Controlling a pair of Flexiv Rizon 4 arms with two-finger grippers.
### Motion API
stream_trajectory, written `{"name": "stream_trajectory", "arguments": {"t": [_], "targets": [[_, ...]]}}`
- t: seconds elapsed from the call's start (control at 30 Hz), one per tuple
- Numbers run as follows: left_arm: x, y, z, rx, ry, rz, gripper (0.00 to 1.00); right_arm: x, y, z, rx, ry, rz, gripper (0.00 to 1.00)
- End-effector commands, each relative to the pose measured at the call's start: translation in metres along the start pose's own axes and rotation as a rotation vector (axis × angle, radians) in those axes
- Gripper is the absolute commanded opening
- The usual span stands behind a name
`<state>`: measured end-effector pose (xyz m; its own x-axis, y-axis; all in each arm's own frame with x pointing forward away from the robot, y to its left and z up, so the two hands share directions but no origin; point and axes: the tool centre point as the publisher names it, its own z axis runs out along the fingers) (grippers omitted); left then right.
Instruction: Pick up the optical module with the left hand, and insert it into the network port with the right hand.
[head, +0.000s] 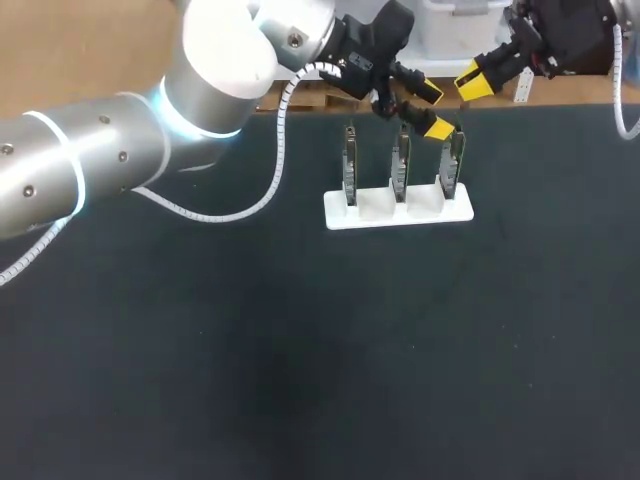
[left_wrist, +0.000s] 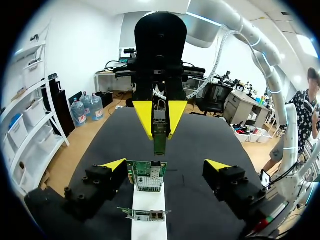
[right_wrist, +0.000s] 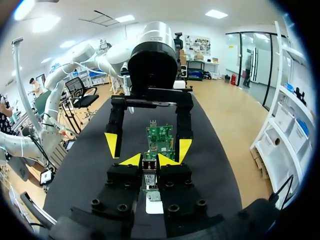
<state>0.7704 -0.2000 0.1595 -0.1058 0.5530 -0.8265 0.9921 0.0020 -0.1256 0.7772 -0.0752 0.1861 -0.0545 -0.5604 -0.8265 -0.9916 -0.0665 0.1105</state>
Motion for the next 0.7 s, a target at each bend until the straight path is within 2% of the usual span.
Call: {"name": "stream_trajectory", "arguments": {"t": [0.03, 0.7], "targets": [[-0.0012, 0.0028, 0.0003, 0.005, 0.005, 0.000, 1.00, 0.0014, -0.0055, 0.0002, -0.009, -0.002, 0.007, 0.00], [-0.0012, 0.0028, 0.0003, 0.005, 0.005, 0.000, 1.00, 0.0084, -0.0027, 0.0077, -0.003, -0.009, 0.047, 0.00]]}}
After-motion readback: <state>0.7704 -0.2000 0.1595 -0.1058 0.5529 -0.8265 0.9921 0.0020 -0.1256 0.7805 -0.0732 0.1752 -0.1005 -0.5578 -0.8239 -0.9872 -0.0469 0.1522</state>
